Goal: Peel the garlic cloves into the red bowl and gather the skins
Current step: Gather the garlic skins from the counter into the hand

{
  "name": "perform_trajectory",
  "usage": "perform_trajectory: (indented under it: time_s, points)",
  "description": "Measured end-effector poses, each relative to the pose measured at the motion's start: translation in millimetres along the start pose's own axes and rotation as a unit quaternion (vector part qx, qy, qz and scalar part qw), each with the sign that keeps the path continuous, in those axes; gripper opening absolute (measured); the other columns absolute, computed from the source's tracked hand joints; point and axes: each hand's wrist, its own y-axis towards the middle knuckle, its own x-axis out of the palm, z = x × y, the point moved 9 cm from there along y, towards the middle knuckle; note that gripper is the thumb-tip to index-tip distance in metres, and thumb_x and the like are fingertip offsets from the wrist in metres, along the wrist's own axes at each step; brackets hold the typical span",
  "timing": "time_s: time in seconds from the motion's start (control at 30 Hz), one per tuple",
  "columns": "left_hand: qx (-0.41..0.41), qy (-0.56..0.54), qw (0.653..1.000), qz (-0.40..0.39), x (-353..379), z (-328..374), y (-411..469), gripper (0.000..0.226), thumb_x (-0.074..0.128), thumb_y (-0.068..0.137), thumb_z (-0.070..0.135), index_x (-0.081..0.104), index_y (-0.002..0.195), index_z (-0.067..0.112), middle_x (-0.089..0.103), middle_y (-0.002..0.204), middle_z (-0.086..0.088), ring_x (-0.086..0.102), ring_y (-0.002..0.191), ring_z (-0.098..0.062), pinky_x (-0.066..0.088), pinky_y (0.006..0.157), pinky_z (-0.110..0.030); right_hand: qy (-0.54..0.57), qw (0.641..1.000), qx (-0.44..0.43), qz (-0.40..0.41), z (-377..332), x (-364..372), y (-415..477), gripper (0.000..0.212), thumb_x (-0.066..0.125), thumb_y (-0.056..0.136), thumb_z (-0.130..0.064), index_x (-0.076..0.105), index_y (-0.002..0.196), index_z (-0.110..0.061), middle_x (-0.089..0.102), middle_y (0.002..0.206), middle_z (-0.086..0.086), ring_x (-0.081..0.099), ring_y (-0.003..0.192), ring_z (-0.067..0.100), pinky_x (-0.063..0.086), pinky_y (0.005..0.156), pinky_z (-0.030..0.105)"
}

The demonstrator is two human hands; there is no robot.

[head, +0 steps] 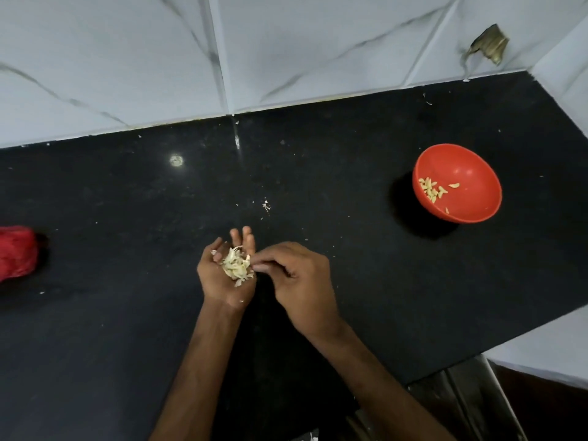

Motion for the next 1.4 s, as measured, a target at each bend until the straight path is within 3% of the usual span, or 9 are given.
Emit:
perform_trajectory:
  time_s: [0.23,0.37,0.53,0.67,0.8,0.9,1.13,1.27,1.4]
  points:
    - [-0.036,0.069,0.994,-0.075,18,-18,-14,0.048,0.040,0.093,0.026,0.072,0.061,0.009,0.069,0.067,-0.002,0.070,0.064,-0.013,0.058,0.060,-0.020,0.045,0.998,-0.008,-0.032,-17,29,12,0.035,0.053,0.094,0.008,0.068,0.123,-0.004,0.075,0.108,0.007,0.071,0.104,0.012,0.055,0.094,0.027]
    - [-0.044,0.049,0.996,-0.068,19,-21,-22,0.061,0.030,0.103,0.027,0.066,0.058,0.008,0.063,0.059,-0.001,0.066,0.054,-0.012,0.054,0.049,-0.020,0.125,0.992,0.033,0.002,-14,25,9,0.030,0.055,0.090,0.015,0.066,0.115,0.001,0.076,0.097,0.004,0.071,0.101,0.008,0.051,0.095,0.021]
    - [-0.058,-0.001,0.997,-0.055,15,-19,-20,0.039,0.045,0.099,0.025,0.050,0.061,0.018,0.063,0.065,0.001,0.070,0.066,-0.014,0.060,0.064,-0.026,0.180,0.978,0.064,0.082,-9,12,7,0.027,0.070,0.086,0.009,0.064,0.110,-0.003,0.076,0.092,0.005,0.073,0.095,0.012,0.055,0.087,0.027]
    - [-0.028,-0.004,0.999,-0.021,7,-8,-18,0.058,0.052,0.098,0.019,0.043,0.041,0.016,0.058,0.057,0.004,0.073,0.074,-0.015,0.061,0.067,-0.028,0.292,0.935,0.103,0.174,14,-18,2,0.014,0.059,0.097,0.001,0.066,0.108,-0.002,0.075,0.098,0.013,0.072,0.096,0.024,0.056,0.088,0.036]
    - [0.017,-0.018,1.000,-0.006,9,15,-32,0.057,0.052,0.098,0.015,0.043,0.042,0.015,0.051,0.049,0.007,0.073,0.069,-0.014,0.060,0.061,-0.027,-0.035,0.992,0.109,0.044,75,-45,-32,0.046,0.042,0.106,-0.031,0.051,0.144,-0.008,0.050,0.151,0.002,0.039,0.145,0.015,0.037,0.116,0.048]
    - [0.057,-0.041,0.998,-0.005,13,39,-42,0.054,0.051,0.098,0.012,0.046,0.044,0.015,0.048,0.046,0.009,0.072,0.068,-0.013,0.060,0.062,-0.026,-0.290,0.941,0.096,-0.148,97,-8,-78,0.098,0.029,0.091,-0.077,0.007,0.160,-0.011,-0.002,0.169,0.002,-0.006,0.155,0.016,0.007,0.125,0.050]
    - [0.099,-0.071,0.992,-0.014,7,73,-49,0.038,0.057,0.081,0.006,0.047,0.046,0.014,0.046,0.047,0.010,0.072,0.073,-0.010,0.060,0.066,-0.024,-0.308,0.943,0.090,-0.092,71,70,4,0.105,0.033,0.092,-0.079,-0.009,0.159,-0.010,-0.023,0.164,0.017,-0.015,0.154,0.030,0.004,0.125,0.044]
    - [0.101,-0.063,0.993,-0.020,9,76,-53,0.043,0.056,0.087,0.008,0.045,0.046,0.016,0.045,0.047,0.010,0.071,0.072,-0.008,0.059,0.065,-0.024,-0.282,0.952,0.062,-0.104,93,92,89,0.072,0.044,0.104,-0.047,0.022,0.157,-0.002,0.011,0.165,0.022,0.011,0.153,0.034,0.016,0.125,0.042]
    - [0.094,-0.061,0.994,-0.004,-1,72,-59,0.054,0.051,0.098,0.014,0.044,0.045,0.016,0.046,0.047,0.010,0.071,0.071,-0.009,0.060,0.064,-0.025,-0.286,0.956,-0.031,-0.053,78,84,69,0.029,0.052,0.101,-0.007,0.061,0.126,0.006,0.059,0.133,0.018,0.048,0.129,0.029,0.048,0.105,0.039]
